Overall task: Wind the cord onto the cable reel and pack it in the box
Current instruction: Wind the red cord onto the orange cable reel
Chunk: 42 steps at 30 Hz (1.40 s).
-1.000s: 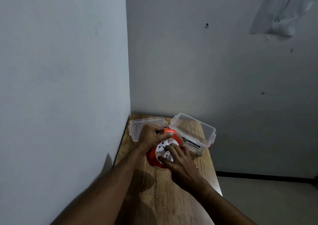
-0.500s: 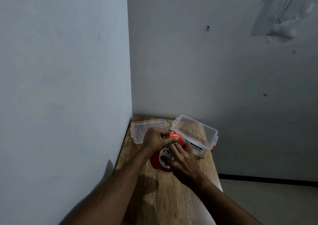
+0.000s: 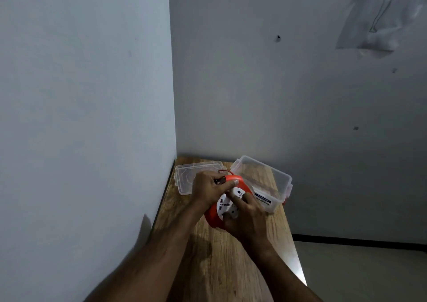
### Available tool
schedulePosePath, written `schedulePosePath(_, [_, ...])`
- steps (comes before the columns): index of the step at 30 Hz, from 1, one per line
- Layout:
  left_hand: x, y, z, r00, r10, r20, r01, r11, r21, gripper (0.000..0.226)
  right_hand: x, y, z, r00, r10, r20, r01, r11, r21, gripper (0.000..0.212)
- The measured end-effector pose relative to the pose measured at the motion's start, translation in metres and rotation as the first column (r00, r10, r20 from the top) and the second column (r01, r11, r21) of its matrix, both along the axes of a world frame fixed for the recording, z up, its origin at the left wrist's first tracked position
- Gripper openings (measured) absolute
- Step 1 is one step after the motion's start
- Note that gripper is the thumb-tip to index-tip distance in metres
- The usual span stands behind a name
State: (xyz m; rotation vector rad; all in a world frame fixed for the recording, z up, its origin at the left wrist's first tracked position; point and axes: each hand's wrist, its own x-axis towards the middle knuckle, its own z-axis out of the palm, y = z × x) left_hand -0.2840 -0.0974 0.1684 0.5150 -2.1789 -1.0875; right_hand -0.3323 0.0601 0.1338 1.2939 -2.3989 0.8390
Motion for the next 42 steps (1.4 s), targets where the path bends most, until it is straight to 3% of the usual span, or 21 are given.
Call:
schedulePosePath(4, [-0.001, 0.001, -0.001, 1.000, -0.019, -0.008, 0.019, 1.000, -0.022, 0.032, 0.012, -0.001, 0.001, 0.992, -0.035, 0.119, 0.048, 0.993, -0.108, 0.062])
schedulePosePath(9, [-0.005, 0.003, -0.008, 1.000, 0.007, -0.023, -0.008, 0.999, -0.049, 0.033, 0.022, -0.011, -0.005, 0.914, -0.187, 0.360, 0.280, 0.933, -0.226, 0.062])
schedulePosePath(11, [-0.003, 0.003, -0.008, 1.000, -0.001, 0.005, 0.002, 0.999, -0.040, 0.035, 0.026, -0.012, -0.006, 0.907, -0.171, 0.384, 0.279, 0.928, -0.246, 0.064])
schedulePosePath(13, [-0.001, 0.000, -0.008, 1.000, -0.025, 0.017, 0.025, 1.000, -0.014, 0.034, 0.028, -0.006, -0.004, 0.941, -0.138, 0.309, 0.204, 0.960, -0.194, 0.065])
schedulePosePath(16, [0.002, -0.005, -0.007, 1.000, -0.016, 0.023, 0.016, 1.000, 0.004, 0.037, 0.021, 0.007, 0.002, 0.992, -0.114, -0.054, 0.111, 0.991, -0.069, 0.058])
schedulePosePath(19, [0.003, -0.012, -0.004, 0.998, -0.056, 0.018, 0.057, 0.998, -0.017, 0.038, 0.012, 0.018, 0.003, 0.921, 0.088, -0.380, -0.088, 0.996, 0.018, 0.044])
schedulePosePath(21, [0.005, -0.012, -0.002, 0.996, -0.077, 0.032, 0.078, 0.997, -0.014, 0.039, 0.003, 0.024, 0.003, 0.858, 0.279, -0.431, -0.198, 0.954, 0.224, 0.054])
schedulePosePath(23, [0.004, -0.012, -0.001, 0.994, -0.097, 0.043, 0.098, 0.995, -0.014, 0.040, -0.001, 0.026, 0.004, 0.826, 0.361, -0.432, -0.217, 0.913, 0.346, 0.066])
schedulePosePath(29, [0.000, -0.004, -0.002, 0.982, -0.170, 0.077, 0.172, 0.985, -0.023, 0.047, -0.004, 0.022, 0.012, 0.786, 0.361, -0.501, -0.181, 0.910, 0.372, 0.065])
schedulePosePath(35, [-0.002, -0.002, 0.003, 0.990, -0.128, 0.060, 0.134, 0.985, -0.109, 0.047, -0.007, 0.013, 0.010, 0.866, 0.287, -0.409, -0.192, 0.947, 0.259, 0.064])
schedulePosePath(39, [-0.002, -0.004, 0.002, 0.996, -0.091, 0.022, 0.092, 0.994, -0.063, 0.054, -0.004, 0.008, 0.010, 0.941, 0.189, -0.279, -0.156, 0.978, 0.138, 0.068])
schedulePosePath(42, [-0.001, -0.002, 0.001, 0.998, -0.060, -0.023, 0.060, 0.998, -0.005, 0.047, 0.003, 0.006, 0.009, 0.993, 0.071, -0.094, -0.068, 0.997, 0.036, 0.064])
